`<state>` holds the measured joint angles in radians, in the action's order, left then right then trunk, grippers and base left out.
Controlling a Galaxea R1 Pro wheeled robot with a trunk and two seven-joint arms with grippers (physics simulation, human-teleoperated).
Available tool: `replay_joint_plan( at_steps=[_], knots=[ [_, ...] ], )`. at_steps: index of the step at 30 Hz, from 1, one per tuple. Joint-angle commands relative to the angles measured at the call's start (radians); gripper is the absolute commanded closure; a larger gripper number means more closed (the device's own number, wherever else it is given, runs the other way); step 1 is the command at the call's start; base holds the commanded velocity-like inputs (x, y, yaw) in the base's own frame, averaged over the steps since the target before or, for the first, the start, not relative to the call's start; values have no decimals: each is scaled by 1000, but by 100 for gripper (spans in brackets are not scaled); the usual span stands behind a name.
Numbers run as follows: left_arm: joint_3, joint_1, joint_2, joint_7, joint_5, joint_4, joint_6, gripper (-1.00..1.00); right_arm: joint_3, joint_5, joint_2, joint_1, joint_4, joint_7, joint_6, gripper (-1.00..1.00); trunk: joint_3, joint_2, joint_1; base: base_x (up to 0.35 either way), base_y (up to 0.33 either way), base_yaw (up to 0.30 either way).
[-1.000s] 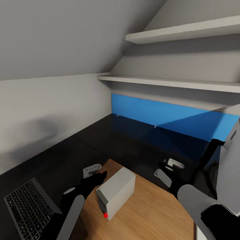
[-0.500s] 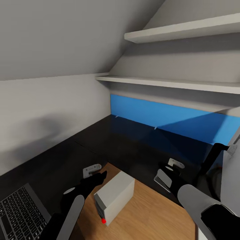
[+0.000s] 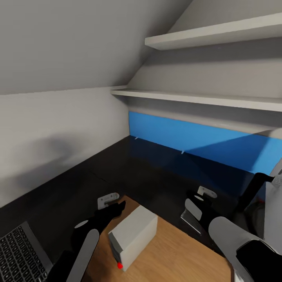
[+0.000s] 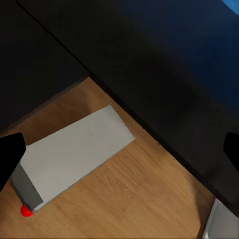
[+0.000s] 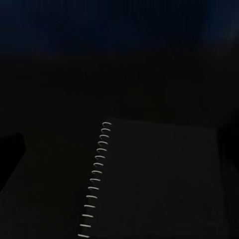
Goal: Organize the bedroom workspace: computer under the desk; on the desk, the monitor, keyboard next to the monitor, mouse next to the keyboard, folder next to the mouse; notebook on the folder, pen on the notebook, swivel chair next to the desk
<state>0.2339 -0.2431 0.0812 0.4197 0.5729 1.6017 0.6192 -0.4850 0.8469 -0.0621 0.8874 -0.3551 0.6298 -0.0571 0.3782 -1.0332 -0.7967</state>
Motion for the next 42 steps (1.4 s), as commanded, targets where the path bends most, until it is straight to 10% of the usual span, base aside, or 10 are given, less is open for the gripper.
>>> replay_joint_plan(
  at_steps=[1, 42],
  knots=[
    [1, -1, 0, 10, 11, 1, 2, -100, -7, 11, -1, 1, -1, 4, -6, -100, 1, -1, 0, 191, -66, 0],
    [0, -1, 0, 10, 13, 0, 2, -100, -9, 11, 1, 1, -2, 5, -6, -100, 1, -1, 0, 33, -22, 0]
  ],
)
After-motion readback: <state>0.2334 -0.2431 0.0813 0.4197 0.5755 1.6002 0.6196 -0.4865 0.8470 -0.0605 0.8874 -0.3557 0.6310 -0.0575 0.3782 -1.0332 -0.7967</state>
